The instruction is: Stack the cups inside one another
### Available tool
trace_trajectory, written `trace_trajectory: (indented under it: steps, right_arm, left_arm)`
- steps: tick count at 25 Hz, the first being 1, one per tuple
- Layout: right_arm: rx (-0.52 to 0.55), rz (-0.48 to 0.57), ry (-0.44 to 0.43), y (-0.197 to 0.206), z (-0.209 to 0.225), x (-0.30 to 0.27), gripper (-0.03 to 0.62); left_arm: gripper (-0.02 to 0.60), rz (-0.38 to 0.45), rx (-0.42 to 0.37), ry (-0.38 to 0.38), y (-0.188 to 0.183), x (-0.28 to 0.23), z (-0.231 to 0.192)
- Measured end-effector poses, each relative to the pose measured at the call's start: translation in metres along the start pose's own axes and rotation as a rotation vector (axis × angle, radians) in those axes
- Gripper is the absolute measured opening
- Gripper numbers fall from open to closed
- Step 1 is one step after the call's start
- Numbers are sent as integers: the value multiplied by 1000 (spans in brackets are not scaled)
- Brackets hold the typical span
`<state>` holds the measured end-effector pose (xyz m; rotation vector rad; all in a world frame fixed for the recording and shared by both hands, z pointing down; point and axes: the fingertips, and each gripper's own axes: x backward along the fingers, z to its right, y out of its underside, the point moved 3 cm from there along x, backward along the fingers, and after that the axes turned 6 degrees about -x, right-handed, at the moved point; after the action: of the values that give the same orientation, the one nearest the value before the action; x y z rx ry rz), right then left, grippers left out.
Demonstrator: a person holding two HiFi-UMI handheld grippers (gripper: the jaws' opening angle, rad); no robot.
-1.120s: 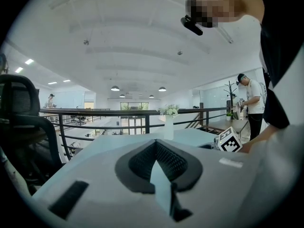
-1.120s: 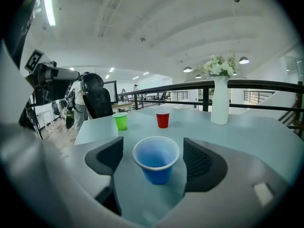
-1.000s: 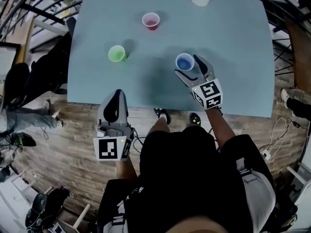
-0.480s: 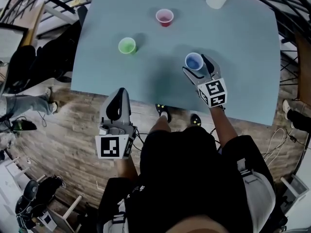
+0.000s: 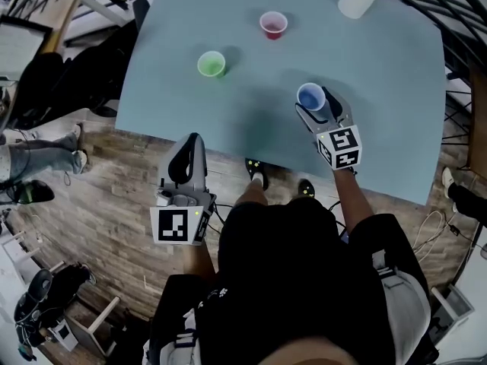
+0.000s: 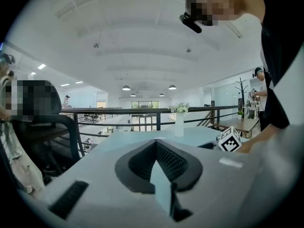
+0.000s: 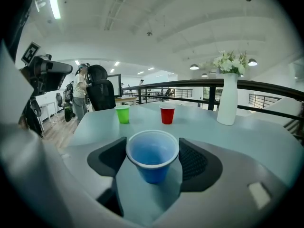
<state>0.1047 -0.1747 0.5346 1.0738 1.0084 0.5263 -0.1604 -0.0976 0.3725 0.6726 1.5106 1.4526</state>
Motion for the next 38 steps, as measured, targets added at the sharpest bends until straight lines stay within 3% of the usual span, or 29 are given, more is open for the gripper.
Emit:
trace_trajectory:
  steps: [21, 38]
  right_arm:
    - [77, 100, -99, -79, -60, 4, 347]
    - [123, 185, -197, -147, -115, -53, 347]
  left_arm:
    - [-8, 68, 38, -14, 0, 10, -35]
    - [-8, 76, 72, -46, 9, 13, -86]
